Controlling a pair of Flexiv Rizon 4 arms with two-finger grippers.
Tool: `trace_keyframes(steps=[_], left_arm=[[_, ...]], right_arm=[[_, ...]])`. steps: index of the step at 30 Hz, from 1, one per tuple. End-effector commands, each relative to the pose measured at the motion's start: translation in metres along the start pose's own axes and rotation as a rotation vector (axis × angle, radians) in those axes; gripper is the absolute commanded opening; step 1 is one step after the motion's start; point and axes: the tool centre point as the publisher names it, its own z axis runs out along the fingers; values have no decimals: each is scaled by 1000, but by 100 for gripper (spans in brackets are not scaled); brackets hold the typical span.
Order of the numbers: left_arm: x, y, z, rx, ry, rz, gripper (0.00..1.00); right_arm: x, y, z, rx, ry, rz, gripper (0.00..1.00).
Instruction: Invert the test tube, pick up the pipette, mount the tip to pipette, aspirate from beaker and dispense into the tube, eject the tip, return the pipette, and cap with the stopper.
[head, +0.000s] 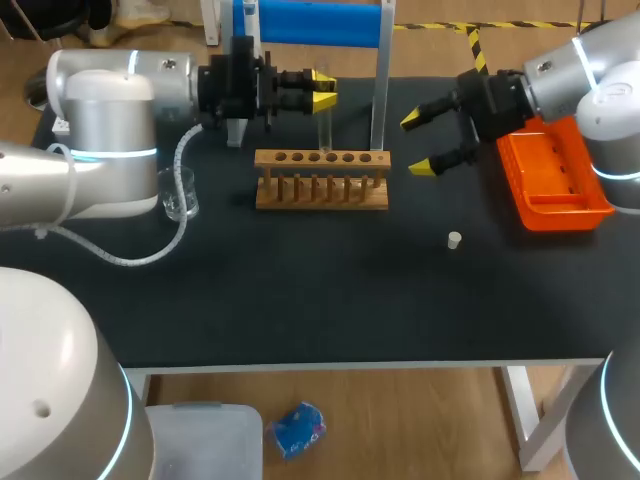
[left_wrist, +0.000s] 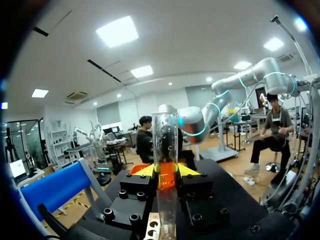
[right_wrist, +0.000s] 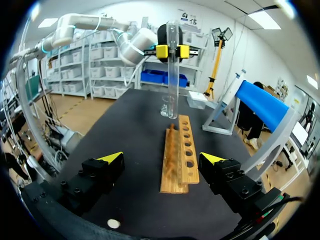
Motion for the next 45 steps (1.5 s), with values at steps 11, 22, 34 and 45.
trace_keyframes(steps=[11,22,34,45], left_arm=[[-22,21,13,-10,43,-36,0],[-37,39,13,-21,26,-15,0],[-43,52,13,-42,5,-6,0],[-44,64,16,-45,-9,-41,0]], right_arm=[[-28,-22,19,-32,33,-34,100],[-29,-21,20,-52,50,-44,100],[-29,-21,20,-52,50,-44,100],[-29,-21,20,-52,50,-44,100]])
